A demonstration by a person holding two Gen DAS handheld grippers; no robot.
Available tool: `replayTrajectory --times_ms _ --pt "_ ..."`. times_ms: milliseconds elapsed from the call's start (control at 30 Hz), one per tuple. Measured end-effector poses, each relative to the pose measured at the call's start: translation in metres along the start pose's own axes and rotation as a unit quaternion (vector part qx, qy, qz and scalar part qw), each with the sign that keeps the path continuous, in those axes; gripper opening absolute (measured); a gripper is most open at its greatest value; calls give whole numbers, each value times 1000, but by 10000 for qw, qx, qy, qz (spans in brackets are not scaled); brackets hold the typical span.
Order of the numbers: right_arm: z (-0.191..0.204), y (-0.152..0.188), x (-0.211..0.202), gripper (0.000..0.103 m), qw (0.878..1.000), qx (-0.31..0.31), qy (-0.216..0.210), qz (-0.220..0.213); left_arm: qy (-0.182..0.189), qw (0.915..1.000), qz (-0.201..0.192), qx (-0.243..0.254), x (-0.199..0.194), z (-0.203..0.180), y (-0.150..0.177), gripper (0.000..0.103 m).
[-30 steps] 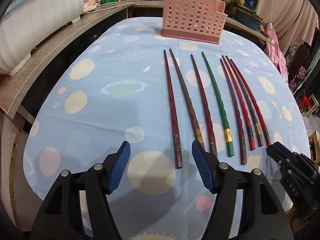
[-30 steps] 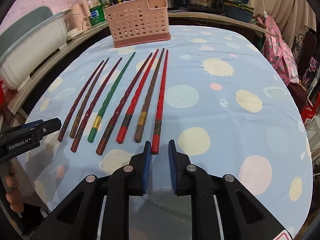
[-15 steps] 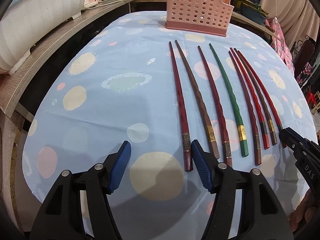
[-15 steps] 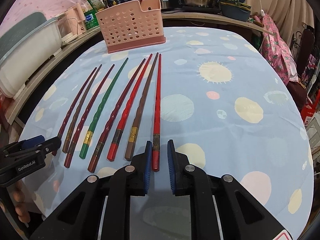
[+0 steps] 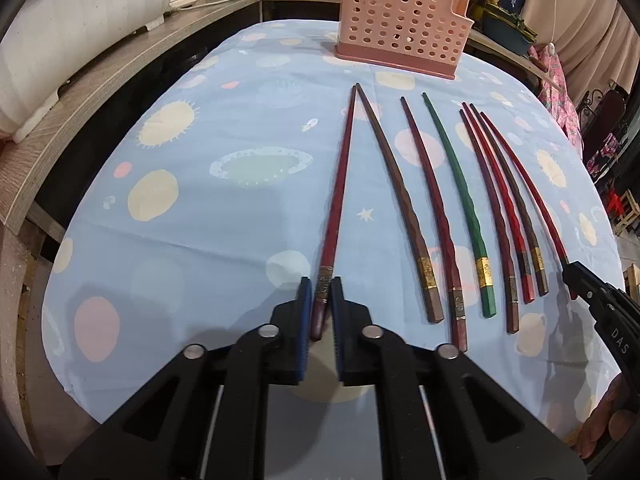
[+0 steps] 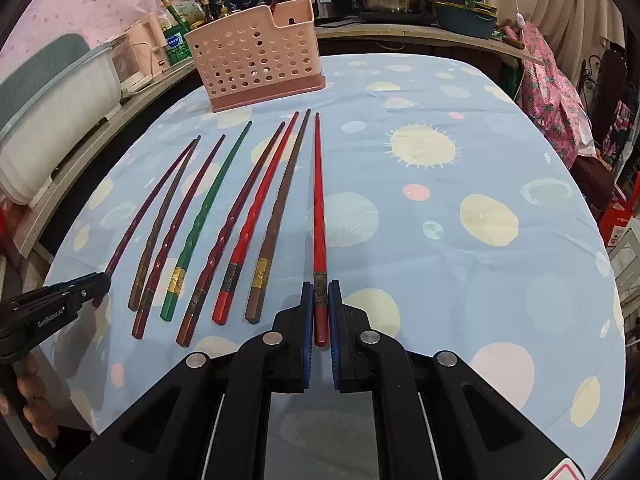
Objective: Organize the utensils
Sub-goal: 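Grasp a dark red chopstick with the left tool while the right tool grasps a red chopstick, then lift both chopsticks and lower them tip-first into the pink basket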
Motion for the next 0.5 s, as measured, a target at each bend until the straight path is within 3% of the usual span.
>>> replayTrajectory --times_ms 300,500 --pt "-5 -18 -37 7 9991 110 -116 -383 149 9996 -215 -147 -28 8 -7 8" --pt "-10 -49 -78 7 9956 219 -207 -885 211 9974 -631 -295 -67 15 -27 7"
Point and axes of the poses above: each gripper's, at about its wrist camera, not at the fingertips, and x roughly the way its jaws point, z to its left, y to its underside, the point moved 5 cm from there along x, roughly the way its jaws point, and after that the axes turned 11 degrees about z, right-handed, at the moved point
